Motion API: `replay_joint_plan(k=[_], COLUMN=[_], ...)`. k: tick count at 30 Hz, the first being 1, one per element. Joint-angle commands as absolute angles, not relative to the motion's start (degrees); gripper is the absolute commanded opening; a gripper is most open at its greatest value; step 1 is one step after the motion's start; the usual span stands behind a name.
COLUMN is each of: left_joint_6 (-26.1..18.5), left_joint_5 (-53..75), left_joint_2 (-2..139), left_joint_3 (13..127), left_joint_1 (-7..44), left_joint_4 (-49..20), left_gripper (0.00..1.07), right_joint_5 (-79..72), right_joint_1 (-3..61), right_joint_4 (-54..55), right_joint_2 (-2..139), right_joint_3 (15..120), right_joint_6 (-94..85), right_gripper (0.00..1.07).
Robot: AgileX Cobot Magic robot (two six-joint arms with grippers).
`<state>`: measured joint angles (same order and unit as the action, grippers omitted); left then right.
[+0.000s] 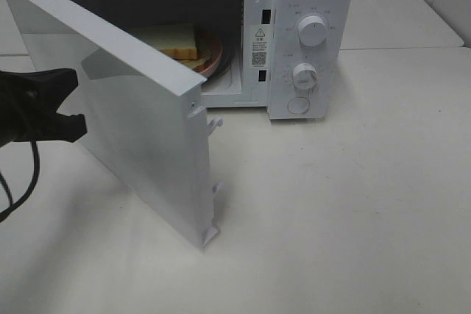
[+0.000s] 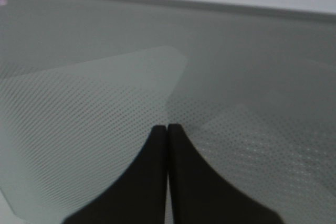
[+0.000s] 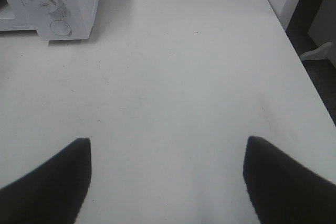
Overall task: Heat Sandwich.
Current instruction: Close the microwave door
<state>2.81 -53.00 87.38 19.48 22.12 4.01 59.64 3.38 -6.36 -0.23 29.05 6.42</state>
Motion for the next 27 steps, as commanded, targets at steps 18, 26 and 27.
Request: replay_joint_plan(k=[18,26,27], left_joint_6=[-9.3,-14.6,-15.0], left_joint_5=[-49.1,-46.9,-46.6], left_joint_2=[100.0,104.1,104.6], left_joint_3=[35.5,42.7,43.8], left_joint_1=[38.9,42.2,42.4], left_joint_4=[-19.5,-26.9,-27.8], left_gripper=[0.0,0.0,0.0], right_joint_5=[59.4,59.4,59.4], right_joint_1=[3.0,3.0,3.0], right_joint_4=[-6.6,-6.6,-6.6], right_joint_2=[-1.7,-1.7,-1.7], right_joint_3=[29.0,29.0,29.0], right_joint_6=[6.2,6.2,6.2], right_gripper=[0.76,0.76,0.76])
